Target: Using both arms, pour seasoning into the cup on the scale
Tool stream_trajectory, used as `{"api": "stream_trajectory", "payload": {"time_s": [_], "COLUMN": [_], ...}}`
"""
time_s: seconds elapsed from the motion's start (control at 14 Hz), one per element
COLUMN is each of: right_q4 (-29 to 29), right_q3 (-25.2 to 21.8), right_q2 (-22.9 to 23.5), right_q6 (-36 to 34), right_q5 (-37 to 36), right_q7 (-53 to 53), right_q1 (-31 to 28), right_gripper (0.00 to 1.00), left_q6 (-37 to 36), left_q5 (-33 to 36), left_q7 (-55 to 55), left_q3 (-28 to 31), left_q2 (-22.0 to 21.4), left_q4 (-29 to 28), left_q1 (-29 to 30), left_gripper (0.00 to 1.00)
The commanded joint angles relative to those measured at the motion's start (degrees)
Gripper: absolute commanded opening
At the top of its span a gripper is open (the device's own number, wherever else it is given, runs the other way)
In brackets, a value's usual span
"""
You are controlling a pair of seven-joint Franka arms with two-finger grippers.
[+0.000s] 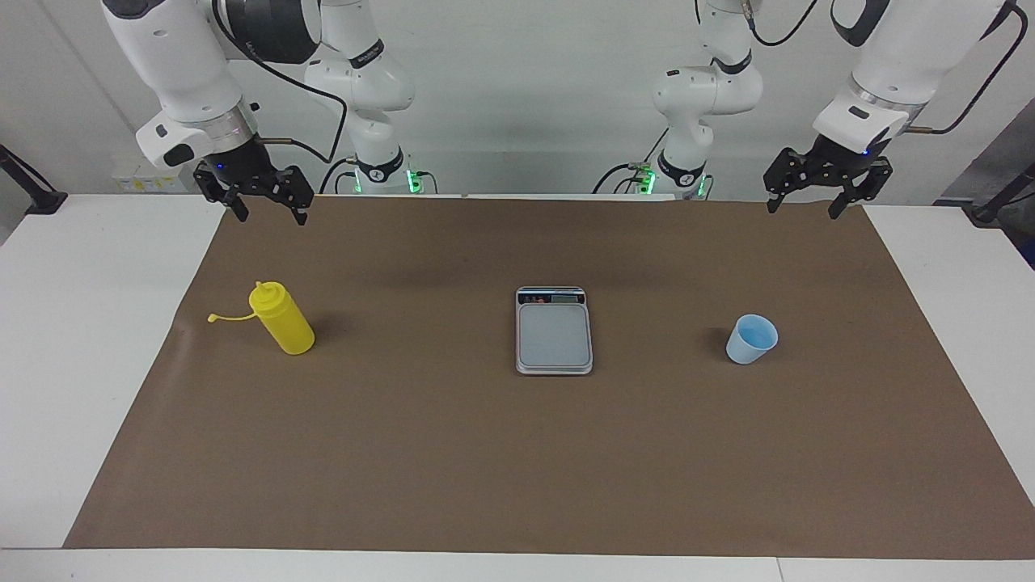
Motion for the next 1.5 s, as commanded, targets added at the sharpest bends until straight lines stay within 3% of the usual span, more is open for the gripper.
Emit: {"api": "stream_trajectory", "payload": {"time_s": [0.0, 0.14, 0.43, 0.72, 1.22, 1.43], "right_q4": [-0.5, -0.5, -0.5, -0.5, -0.5, -0.5], "right_q3": [0.4, 0.4, 0.4, 0.4, 0.4, 0.4], "right_q2": [-0.5, -0.5, -0.5, -0.6, -0.5, -0.6], "right_q6": [-0.6, -0.6, -0.6, -0.6, -0.6, -0.6], "right_q5": [-0.1, -0.1, -0.1, -0.1, -0.1, -0.1], "right_q7": [-1.0, -1.0, -1.0, -1.0, -1.0, -1.0], "right_q1": [-0.7, -0.7, -0.7, -0.7, -0.7, -0.7], "right_gripper": [1.00, 1.00, 1.00, 1.00, 1.00, 1.00], "left_q6": [0.8, 1.4, 10.1, 17.6, 38.3, 41.8], "left_q5": [0.7, 0.7, 0.6, 0.6, 0.5, 0.1], "left_q7": [0.9, 0.9, 0.1, 0.1, -10.1, -11.9], "left_q3": [-0.1, 0.1, 0.4, 0.5, 0.3, 0.3], "left_q2": [-1.3, -1.5, -4.6, -0.7, 4.5, 6.2], "left_q4": [-1.6, -2.2, -10.5, -13.6, -28.3, -29.7], "left_q1": [0.3, 0.4, 1.5, 4.6, 6.3, 5.9], "left_gripper": [1.00, 1.00, 1.00, 1.00, 1.00, 1.00]}}
